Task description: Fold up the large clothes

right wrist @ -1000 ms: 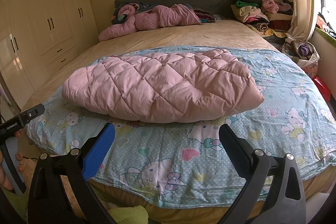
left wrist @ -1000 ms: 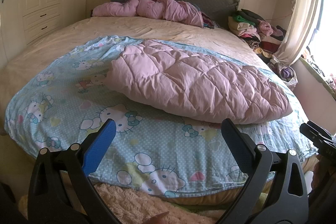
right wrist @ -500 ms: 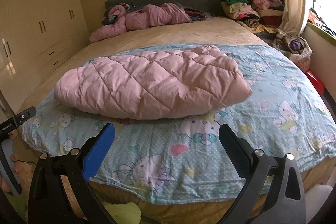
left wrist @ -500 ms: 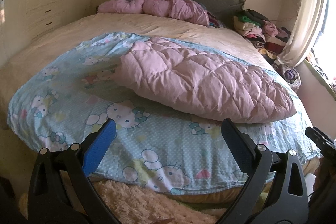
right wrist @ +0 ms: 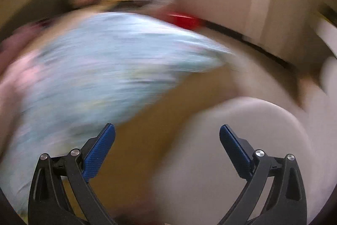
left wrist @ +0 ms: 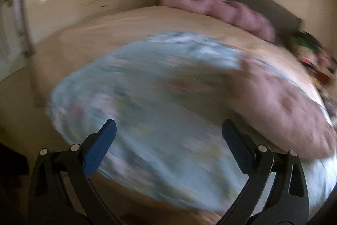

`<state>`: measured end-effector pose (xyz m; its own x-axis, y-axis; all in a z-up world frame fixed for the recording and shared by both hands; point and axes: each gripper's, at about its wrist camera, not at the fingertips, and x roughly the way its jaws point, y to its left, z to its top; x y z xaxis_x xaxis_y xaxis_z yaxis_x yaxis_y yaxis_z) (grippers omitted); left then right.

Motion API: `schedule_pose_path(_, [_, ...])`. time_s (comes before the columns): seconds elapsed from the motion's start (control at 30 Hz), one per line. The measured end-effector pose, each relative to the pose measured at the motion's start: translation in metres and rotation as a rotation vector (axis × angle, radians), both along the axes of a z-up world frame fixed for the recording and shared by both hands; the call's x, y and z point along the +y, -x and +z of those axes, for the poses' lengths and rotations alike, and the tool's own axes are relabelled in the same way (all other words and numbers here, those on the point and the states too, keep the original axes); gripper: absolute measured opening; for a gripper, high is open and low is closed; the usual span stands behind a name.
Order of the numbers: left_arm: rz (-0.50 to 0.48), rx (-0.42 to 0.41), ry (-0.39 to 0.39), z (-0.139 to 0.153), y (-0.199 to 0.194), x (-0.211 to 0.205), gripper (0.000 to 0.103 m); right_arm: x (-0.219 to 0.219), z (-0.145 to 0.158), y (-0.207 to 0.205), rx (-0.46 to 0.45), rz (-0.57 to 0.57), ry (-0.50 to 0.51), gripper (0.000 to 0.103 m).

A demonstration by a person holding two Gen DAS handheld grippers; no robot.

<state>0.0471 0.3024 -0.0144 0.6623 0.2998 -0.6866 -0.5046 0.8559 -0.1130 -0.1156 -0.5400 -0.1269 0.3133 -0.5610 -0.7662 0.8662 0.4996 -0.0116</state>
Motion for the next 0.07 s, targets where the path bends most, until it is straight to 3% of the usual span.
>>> schedule_pose_path(0.03, [0.045,0.007,-0.018,0.000,-0.008,0.022,0.094,-0.035,-0.015,0.023,0.027,-0.120,-0.015,0.099])
schedule_pose_path(0.07, [0.088,0.012,-0.041,-0.001,-0.018,0.045,0.094,-0.035,-0.015,0.023,0.027,-0.120,-0.015,0.099])
